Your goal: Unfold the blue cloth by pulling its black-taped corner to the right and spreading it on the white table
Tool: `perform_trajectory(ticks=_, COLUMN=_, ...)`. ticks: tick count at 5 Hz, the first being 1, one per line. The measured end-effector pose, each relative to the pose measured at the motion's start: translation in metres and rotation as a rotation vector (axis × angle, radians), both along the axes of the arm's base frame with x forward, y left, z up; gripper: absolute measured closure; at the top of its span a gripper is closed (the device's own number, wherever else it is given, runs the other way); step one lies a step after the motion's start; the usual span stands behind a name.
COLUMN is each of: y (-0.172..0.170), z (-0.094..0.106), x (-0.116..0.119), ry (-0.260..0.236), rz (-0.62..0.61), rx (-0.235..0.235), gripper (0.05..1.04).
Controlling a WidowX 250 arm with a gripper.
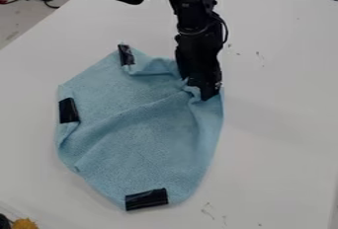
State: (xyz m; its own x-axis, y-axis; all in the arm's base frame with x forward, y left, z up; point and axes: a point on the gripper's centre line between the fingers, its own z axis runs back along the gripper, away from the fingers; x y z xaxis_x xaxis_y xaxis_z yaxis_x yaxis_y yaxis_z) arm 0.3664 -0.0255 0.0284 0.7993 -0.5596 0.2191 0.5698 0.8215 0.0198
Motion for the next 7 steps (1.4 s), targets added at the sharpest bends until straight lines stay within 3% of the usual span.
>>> perform_trajectory(ticks=1, y=-0.006, z=-0.003, x=0.008, ry=-0.027, rz=-0.045, rx=-0.024, gripper=0.084)
perform_trajectory(ticks=3, y=-0.053, z=-0.018, x=0.047, ry=-0.097, rz=-0.26, rx=-0.192, gripper=0.084)
perform_trajectory(ticks=4, y=-0.066, z=-0.018, x=0.056, ry=-0.104, rz=-0.306, rx=-0.148, gripper=0.084)
perform_trajectory(ticks=5, y=-0.064, z=-0.016, x=0.036, ry=-0.014, rz=-0.174, rx=0.042, gripper=0.087)
perform_trajectory(ticks=6, y=-0.055, z=0.004, x=0.024, ry=0.024, rz=-0.04, rx=0.151, gripper=0.083)
perform_trajectory(ticks=7, y=-0.051, z=0.034, x=0.02, ry=0.045, rz=0.037, rx=0.225, gripper=0.083)
